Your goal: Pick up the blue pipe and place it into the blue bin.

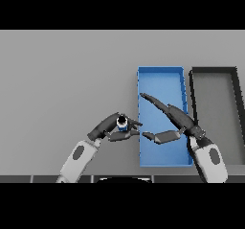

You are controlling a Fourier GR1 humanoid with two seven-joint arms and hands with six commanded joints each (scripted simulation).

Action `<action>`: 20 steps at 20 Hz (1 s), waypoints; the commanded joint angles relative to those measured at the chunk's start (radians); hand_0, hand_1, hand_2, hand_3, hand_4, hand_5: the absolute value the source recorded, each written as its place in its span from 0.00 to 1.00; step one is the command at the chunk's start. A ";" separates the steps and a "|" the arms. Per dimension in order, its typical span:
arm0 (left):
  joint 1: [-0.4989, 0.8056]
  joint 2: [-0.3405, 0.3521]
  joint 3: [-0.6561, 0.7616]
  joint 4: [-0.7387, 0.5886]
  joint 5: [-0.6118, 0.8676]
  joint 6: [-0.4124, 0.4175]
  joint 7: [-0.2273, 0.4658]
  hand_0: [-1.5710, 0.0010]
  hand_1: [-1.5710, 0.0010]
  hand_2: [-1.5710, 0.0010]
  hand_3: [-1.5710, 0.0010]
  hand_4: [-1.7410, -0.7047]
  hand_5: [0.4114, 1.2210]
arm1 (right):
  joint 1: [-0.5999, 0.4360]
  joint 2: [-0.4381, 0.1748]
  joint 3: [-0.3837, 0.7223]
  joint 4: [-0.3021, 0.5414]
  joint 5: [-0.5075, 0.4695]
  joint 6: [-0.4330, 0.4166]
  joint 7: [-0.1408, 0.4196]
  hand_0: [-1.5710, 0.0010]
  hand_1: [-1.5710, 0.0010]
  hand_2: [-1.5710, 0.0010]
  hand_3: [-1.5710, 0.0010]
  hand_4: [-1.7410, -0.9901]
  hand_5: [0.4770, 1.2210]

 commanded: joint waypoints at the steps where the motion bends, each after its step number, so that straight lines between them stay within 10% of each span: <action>1: 0.001 0.003 0.003 0.003 -0.010 -0.003 -0.004 0.00 0.00 0.00 0.00 0.26 1.00 | -0.030 0.004 0.018 0.003 -0.002 0.011 0.008 1.00 1.00 0.97 1.00 0.59 0.11; 16: 0.013 -0.053 0.066 0.004 -0.045 -0.086 0.008 0.00 0.00 0.00 0.00 0.26 1.00 | -0.360 0.132 0.163 0.207 0.001 0.117 0.127 0.98 0.96 0.93 0.99 0.73 0.04; 20: 0.017 -0.067 0.082 0.014 -0.050 -0.107 0.050 0.00 0.00 0.00 0.00 0.17 1.00 | -0.393 0.167 0.190 0.238 0.006 0.141 0.120 0.68 0.66 0.66 0.74 0.55 0.02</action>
